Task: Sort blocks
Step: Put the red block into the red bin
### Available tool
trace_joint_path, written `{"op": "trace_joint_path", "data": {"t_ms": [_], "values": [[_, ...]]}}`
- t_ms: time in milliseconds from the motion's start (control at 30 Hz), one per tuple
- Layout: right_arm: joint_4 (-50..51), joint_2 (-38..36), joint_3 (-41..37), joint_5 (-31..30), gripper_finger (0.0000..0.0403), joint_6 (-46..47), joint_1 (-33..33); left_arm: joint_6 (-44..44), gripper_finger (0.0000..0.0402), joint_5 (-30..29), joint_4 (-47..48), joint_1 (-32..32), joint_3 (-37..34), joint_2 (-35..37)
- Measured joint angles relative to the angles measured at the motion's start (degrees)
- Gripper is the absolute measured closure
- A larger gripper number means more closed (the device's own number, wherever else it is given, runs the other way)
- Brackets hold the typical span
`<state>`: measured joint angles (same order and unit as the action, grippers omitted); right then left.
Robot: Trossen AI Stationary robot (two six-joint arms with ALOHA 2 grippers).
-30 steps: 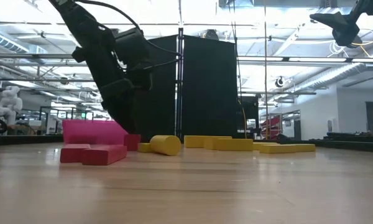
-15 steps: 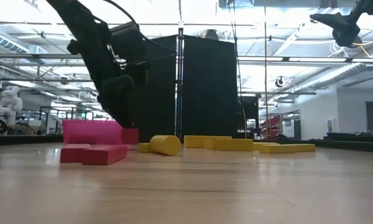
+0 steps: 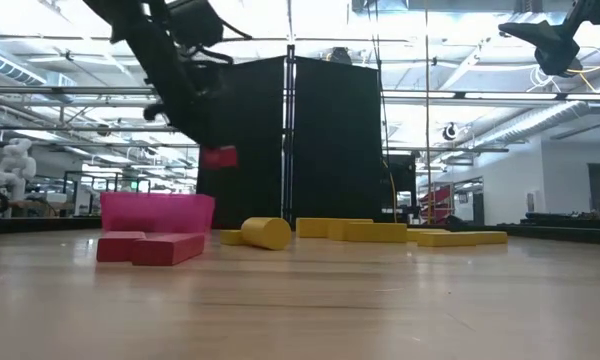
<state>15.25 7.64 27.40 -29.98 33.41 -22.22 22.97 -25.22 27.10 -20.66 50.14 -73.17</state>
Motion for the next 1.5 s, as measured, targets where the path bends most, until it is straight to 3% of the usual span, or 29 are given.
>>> {"op": "trace_joint_path", "data": {"t_ms": [200, 400, 667, 933, 1500], "values": [[0.07, 0.0, 0.0, -0.02, 0.0065, 0.01, -0.02, 2.2, 0.0383, -9.35, 3.09, -4.66, 0.02, 5.85], [0.11, 0.0, 0.0, -0.03, 0.0065, -1.16, -0.02, 5.1, 0.0383, -12.67, 8.16, -9.86, -0.56, 8.12], [0.09, 0.0, 0.0, -0.2, 0.0065, -1.39, -0.02, 8.52, 0.0383, -10.54, 5.93, -15.12, -7.72, 8.09], [-0.09, 0.0, 0.0, -0.21, 0.0065, -1.11, 0.0, 12.03, 0.0383, -7.05, -3.24, -17.06, -14.01, 8.05], [-0.21, 0.0, 0.0, -0.24, 0.0065, -0.94, 0.0, 12.11, 0.0356, -4.15, -4.75, -18.65, -14.78, 3.02]]}}
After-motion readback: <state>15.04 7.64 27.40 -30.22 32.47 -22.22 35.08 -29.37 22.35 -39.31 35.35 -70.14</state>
